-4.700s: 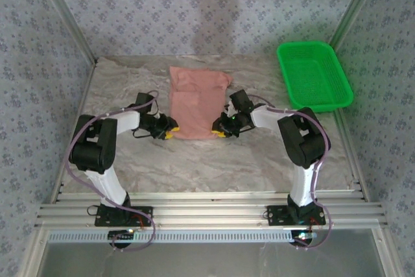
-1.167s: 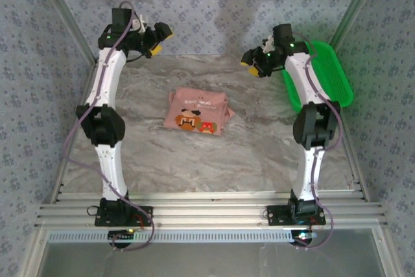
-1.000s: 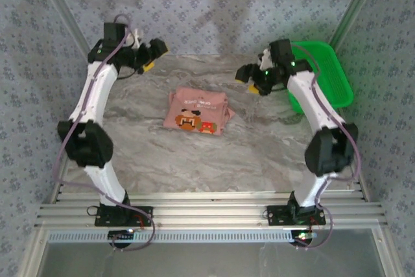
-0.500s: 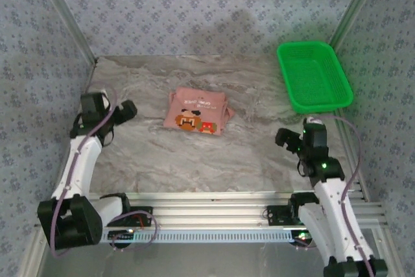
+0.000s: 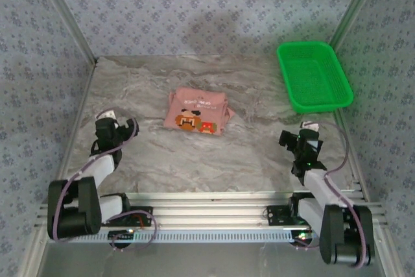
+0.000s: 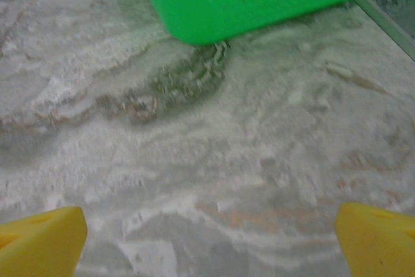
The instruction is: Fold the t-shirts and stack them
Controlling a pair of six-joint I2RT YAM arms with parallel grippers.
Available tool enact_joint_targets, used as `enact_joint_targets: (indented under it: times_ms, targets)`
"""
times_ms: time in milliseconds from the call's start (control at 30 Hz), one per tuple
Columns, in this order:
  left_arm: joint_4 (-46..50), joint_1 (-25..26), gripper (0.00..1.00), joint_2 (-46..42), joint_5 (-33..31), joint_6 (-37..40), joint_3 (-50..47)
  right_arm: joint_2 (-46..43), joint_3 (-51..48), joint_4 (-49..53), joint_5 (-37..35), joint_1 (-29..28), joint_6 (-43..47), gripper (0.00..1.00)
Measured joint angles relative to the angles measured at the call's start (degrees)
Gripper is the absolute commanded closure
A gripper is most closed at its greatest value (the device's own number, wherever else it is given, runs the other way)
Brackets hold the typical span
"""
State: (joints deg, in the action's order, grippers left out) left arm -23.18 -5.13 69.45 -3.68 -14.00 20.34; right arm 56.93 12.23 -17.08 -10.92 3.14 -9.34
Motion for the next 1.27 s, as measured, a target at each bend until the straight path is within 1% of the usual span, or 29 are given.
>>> enact_joint_targets:
  times_ms: [133, 233, 300, 333, 433, 500, 600, 900, 1267]
  targets:
    - [-8.98, 0.35, 0.0, 7.13, 1.46, 4.09, -0.11, 12.31, 0.61, -15.1, 4.96, 4.37, 0.79, 0.0]
    - [-15.58, 0.76, 0.0, 11.26, 3.76, 6.93, -0.02, 21.29, 2.84, -22.23, 8.0, 6.16, 0.96, 0.0]
    - [-19.8, 0.96, 0.0, 15.69, 5.03, 8.26, 0.44, 23.76, 4.55, -23.5, 9.88, 5.7, 1.97, 0.0]
    - [-20.2, 1.03, 0.0, 17.7, 5.75, 8.92, 1.01, 24.2, 4.98, -24.83, 10.84, 5.18, 2.62, 0.0]
    - [-20.63, 1.05, 0.0, 18.97, 7.02, 10.03, 1.18, 25.16, 5.49, -28.76, 10.67, 2.84, 4.33, 0.0]
    - [-21.31, 1.09, 0.0, 18.97, 7.34, 10.47, 1.38, 28.44, 5.46, -33.79, 9.53, 1.25, 4.96, 0.0]
    - [-22.05, 1.09, 0.0, 18.97, 7.52, 10.86, 1.68, 30.45, 6.21, -32.72, 6.82, -0.76, 6.05, 0.0]
    - [-22.03, 2.69, 0.0, 18.95, 6.82, 11.65, 2.25, 30.51, 7.76, -32.3, 1.01, -3.98, 8.61, 0.0]
    - [-22.03, 2.67, 0.0, 18.95, 6.6, 11.65, 2.29, 30.51, 8.37, -31.06, 4.9, -1.97, 9.01, 0.0]
